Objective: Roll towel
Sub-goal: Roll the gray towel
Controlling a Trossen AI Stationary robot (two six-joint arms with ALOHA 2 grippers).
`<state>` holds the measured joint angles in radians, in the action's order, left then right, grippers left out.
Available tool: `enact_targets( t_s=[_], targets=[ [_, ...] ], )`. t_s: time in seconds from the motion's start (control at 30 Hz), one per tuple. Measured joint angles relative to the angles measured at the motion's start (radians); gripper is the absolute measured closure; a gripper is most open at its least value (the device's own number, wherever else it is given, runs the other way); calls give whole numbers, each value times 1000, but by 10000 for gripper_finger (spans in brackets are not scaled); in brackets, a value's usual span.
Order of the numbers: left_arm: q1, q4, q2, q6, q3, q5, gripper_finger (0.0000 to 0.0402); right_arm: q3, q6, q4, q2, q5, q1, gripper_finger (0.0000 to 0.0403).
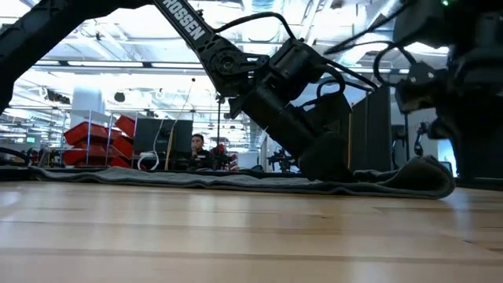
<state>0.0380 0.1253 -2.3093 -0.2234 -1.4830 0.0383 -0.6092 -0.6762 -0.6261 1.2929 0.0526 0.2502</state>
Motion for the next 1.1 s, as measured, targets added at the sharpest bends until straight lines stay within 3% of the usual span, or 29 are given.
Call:
enact_targets(
  t_s=[0.2, 0.43, 1.1],
  targets=[
    [0, 2, 0, 0, 0, 0, 268, 9, 33, 176, 66, -2, -1, 403],
    [-4, 2, 0, 5, 0, 3, 268, 7, 125, 195, 86, -12, -75, 403],
    [-4, 1, 0, 0, 0, 0, 268, -122, 146, -7, 61, -1, -49, 403]
  ],
)
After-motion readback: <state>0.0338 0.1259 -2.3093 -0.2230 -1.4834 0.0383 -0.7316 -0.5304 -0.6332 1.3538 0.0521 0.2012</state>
